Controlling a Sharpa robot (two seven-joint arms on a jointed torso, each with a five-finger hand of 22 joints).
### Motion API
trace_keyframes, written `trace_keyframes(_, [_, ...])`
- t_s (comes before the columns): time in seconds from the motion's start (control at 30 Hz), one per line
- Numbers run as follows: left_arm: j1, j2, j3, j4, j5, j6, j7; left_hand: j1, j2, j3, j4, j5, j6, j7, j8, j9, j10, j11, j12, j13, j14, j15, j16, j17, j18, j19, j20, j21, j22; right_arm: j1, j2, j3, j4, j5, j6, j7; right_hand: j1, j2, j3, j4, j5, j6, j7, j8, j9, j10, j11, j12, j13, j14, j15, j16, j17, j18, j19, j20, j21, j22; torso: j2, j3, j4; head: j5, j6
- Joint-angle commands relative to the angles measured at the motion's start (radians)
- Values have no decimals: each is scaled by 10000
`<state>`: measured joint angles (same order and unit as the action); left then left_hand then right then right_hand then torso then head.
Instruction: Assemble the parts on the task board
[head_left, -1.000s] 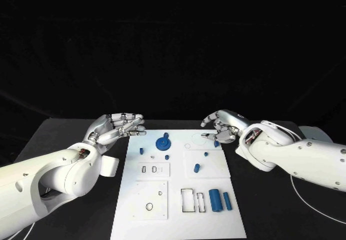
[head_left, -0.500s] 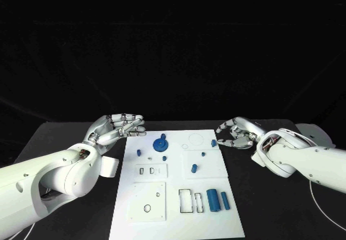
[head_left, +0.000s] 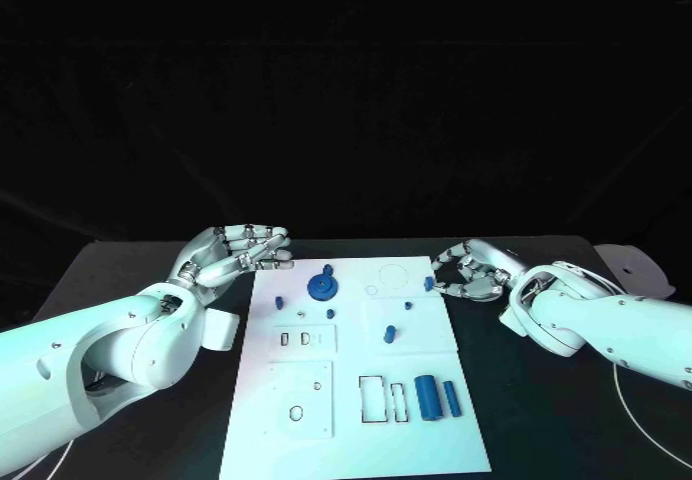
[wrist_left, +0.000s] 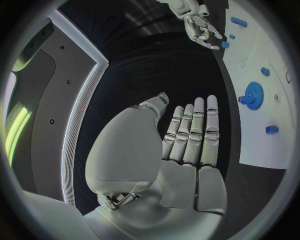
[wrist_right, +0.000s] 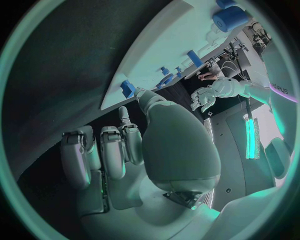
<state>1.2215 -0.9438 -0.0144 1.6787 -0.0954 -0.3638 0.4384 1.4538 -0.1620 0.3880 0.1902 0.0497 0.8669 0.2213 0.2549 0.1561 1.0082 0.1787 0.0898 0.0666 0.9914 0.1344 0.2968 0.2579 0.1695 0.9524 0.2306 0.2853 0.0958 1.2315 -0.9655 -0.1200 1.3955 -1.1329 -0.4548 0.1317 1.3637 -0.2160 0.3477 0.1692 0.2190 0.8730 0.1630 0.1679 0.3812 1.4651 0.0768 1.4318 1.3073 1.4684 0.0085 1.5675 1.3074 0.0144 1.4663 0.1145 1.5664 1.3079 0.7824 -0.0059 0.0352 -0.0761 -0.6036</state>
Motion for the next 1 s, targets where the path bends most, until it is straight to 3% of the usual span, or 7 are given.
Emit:
trace_keyframes(0.03, [7,19,6,2,-67,185,105,-79,-28,27,-49,16,-22,124,-3,2,78,20,-45,14,-27,-13,-45,16,136,-3,60,-46,-8,-69,102,-1,-118,20,228,99,142,20,26,-86,52,-63,30,-66,-12,-2,34,-35,1555,1024,-20,33,2634,-144,1045,-41,44,2629,-9,-18,-5,3,-47])
trace_keyframes(0.33, [6,15,6,-20,-67,184,96,-80,-32,31,-58,17,-22,122,-3,2,86,17,-49,14,-28,-16,-50,22,136,-2,60,-48,-11,-175,327,1,-360,-37,234,-4,226,71,106,-134,75,-60,56,-73,-18,12,57,-14,1571,1024,5,33,2634,-144,1045,-19,44,2629,-14,-25,-6,43,-121])
trace_keyframes(1.0, [6,17,6,-37,-68,163,69,-86,-29,38,-66,17,-26,128,-7,1,87,20,-61,11,-28,-16,-58,30,137,-1,60,-50,-16,-221,608,2,-547,-47,320,-116,318,321,615,-249,-149,486,34,161,25,140,46,156,1694,1024,4,33,2634,-144,1045,2,44,2629,-21,-20,-15,72,-135])
